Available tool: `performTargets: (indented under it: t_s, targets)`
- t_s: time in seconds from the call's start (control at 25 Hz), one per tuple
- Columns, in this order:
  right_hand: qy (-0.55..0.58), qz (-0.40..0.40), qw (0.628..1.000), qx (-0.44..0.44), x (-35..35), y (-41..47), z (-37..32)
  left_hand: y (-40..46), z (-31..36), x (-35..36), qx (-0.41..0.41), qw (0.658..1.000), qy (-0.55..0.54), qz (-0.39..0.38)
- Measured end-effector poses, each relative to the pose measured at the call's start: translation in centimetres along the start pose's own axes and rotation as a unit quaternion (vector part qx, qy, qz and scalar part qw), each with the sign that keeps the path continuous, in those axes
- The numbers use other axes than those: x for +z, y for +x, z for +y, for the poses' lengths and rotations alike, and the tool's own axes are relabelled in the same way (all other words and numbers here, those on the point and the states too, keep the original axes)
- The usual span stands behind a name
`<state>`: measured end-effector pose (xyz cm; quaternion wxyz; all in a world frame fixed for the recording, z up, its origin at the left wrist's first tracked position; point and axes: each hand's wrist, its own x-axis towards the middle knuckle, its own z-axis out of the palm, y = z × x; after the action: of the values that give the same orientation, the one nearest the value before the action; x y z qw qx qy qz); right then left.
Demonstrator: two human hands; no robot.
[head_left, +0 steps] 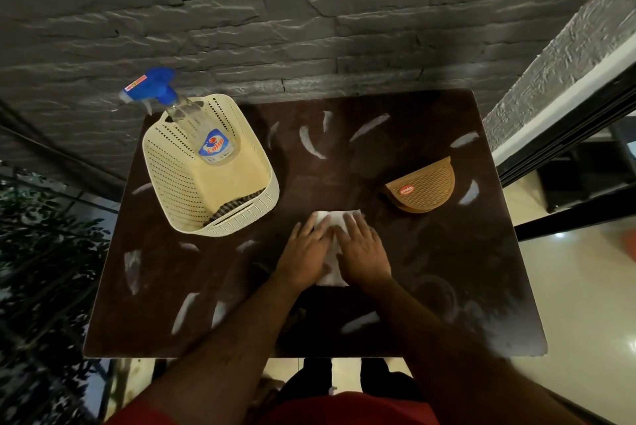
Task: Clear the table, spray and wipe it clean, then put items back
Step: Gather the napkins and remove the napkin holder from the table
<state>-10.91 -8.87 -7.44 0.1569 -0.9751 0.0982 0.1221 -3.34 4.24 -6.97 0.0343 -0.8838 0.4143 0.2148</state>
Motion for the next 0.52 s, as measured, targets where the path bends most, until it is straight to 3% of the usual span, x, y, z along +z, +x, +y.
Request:
performTargets:
  t_s: [0.16,0.32,0.44,0.52]
  targets:
    - [-0.027,-0.131,0.991,0.014,1.8,0.2,0.5,0.6,-0.7,0.8,0.009,0.998,0.039,-0.048]
    - [-0.037,-0.161,0.986,0.024,1.8,0.4,1.0,0.8,-1.0,1.3,0.002,0.997,0.024,-0.071]
    - [-0.028,-0.149,0.988,0.032,1.0,0.6,0.3,1.0,-0.7,0.8,0.006,0.998,0.011,-0.064]
    - [-0.017,-0.071,0.997,0.034,-0.5,0.8,0.6,1.4,0.0,0.0,0.013,1.000,-0.021,-0.004]
